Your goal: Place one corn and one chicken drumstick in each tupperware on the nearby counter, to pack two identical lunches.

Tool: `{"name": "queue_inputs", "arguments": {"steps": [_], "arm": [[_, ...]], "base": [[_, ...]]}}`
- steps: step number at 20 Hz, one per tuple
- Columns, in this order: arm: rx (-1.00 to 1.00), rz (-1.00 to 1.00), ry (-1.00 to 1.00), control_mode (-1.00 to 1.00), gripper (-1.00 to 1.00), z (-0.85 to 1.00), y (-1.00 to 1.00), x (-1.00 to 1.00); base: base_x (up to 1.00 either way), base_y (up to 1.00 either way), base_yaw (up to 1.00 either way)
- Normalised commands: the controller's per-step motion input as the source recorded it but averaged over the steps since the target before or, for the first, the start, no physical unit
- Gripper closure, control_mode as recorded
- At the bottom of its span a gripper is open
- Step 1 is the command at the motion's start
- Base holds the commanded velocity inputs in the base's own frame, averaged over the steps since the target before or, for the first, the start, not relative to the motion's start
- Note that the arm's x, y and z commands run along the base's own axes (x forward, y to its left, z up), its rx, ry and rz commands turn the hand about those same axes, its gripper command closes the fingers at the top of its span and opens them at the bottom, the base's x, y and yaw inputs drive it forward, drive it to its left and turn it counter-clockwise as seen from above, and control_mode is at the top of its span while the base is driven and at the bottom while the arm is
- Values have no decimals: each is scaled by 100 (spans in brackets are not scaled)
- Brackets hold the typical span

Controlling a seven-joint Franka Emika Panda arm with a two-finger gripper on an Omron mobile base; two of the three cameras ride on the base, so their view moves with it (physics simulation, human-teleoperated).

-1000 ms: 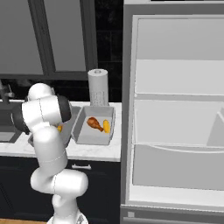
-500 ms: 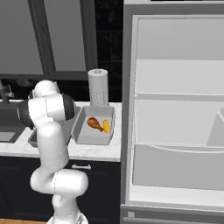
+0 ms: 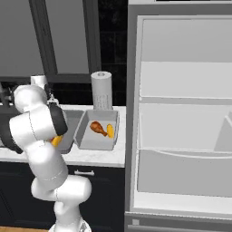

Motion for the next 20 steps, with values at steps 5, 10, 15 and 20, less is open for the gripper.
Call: {"name": "queue_inputs", "arguments": {"steps": [5, 10, 15, 20], "arm": [[0, 1, 0, -100, -100, 9, -31, -100], [0, 2, 0, -100, -100, 66, -46, -74], [0, 3, 0, -100, -100, 67, -54, -58], [0, 0, 0, -100, -100, 0, -25, -56]], "base": [[0, 0, 0], [0, 0, 0], [0, 0, 0], [0, 0, 0]]}}
